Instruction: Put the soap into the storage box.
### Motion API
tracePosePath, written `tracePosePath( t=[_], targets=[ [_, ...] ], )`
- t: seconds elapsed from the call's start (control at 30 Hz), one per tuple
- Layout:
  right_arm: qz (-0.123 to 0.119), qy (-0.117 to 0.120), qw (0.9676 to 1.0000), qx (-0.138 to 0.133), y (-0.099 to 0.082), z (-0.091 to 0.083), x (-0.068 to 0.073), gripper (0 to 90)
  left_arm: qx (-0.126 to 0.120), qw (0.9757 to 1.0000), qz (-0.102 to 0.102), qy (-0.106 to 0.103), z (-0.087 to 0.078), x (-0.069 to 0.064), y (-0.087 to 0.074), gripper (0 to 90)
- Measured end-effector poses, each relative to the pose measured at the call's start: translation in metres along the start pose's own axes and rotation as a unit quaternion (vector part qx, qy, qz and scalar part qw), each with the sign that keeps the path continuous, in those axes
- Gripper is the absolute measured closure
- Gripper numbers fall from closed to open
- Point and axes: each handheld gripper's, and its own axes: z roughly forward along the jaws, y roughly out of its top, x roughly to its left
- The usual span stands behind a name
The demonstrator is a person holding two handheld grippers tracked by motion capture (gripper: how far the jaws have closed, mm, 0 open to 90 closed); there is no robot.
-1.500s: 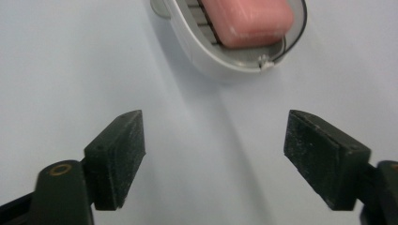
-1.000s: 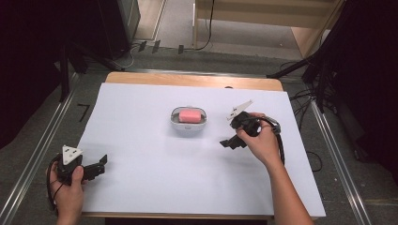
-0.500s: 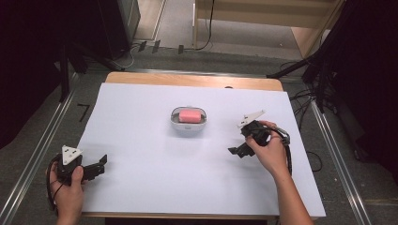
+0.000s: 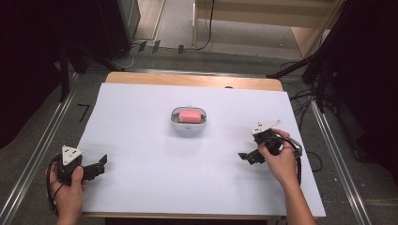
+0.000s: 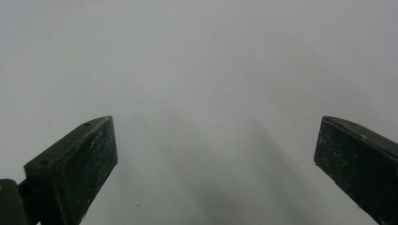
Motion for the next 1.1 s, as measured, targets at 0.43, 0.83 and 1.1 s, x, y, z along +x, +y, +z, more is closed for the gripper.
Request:
tracePosePath(
  t=[0.43,0.83,1.1],
  targets=[
    [0.028,-0.020,0.9986,-0.041,-0.040,-0.013,-0.006,0.1,-0.003,1.0000,-0.001,0.002,-0.001,0.000,0.000,5.9],
    [0.052,-0.033,0.9959,-0.066,-0.071,-0.027,-0.009,0.2,-0.002,1.0000,0.000,0.003,-0.001,0.000,0.000,5.9],
    [0.079,-0.046,0.9916,-0.092,-0.096,-0.037,-0.010,0.1,-0.001,1.0000,0.001,0.002,-0.001,0.000,0.000,5.9]
  ],
)
